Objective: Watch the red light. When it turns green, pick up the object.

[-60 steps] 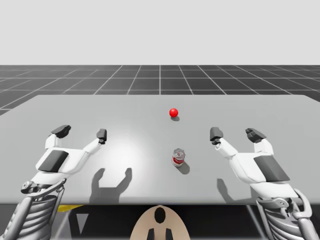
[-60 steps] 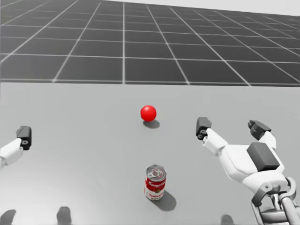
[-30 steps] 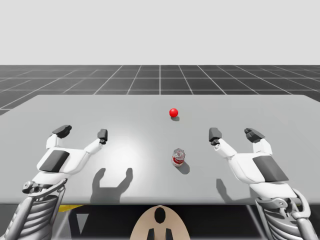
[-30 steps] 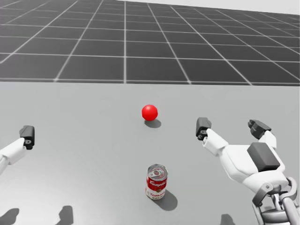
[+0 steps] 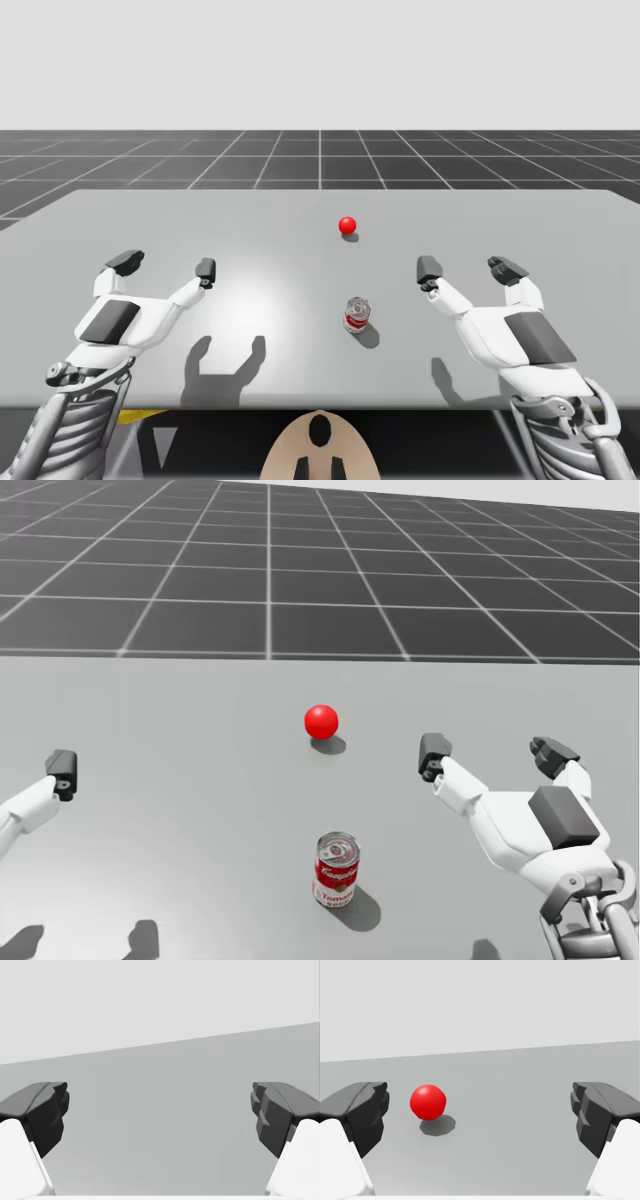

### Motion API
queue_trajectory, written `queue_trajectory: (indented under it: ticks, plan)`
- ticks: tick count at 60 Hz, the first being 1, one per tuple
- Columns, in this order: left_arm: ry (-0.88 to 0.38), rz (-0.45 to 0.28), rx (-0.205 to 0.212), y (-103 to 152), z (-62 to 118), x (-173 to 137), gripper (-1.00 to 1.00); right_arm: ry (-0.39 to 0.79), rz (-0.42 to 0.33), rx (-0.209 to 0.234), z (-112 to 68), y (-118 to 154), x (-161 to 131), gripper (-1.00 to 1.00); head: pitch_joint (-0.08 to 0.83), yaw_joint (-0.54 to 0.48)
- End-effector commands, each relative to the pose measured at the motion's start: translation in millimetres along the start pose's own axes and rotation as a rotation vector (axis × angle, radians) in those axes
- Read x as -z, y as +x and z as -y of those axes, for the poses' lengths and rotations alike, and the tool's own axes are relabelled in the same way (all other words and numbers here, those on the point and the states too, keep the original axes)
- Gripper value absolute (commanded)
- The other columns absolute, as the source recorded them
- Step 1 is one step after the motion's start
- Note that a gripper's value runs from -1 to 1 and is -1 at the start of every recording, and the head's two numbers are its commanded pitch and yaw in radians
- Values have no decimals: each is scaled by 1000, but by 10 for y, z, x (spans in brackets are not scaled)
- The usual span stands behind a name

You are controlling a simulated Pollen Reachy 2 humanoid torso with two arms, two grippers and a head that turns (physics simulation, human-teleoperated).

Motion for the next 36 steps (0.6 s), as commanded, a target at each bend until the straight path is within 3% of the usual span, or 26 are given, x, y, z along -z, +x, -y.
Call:
queue_trajectory:
  ticks: [1, 36]
  plan:
    - [-1, 0, 0, 0, 0, 0, -1000, -2, -2, 18, -25, -15, -6, -1000, 429, -110]
    - [-4, -1, 3, 1, 12, -15, -1000, 1, -2, 13, -21, -23, -5, -1000, 433, -109]
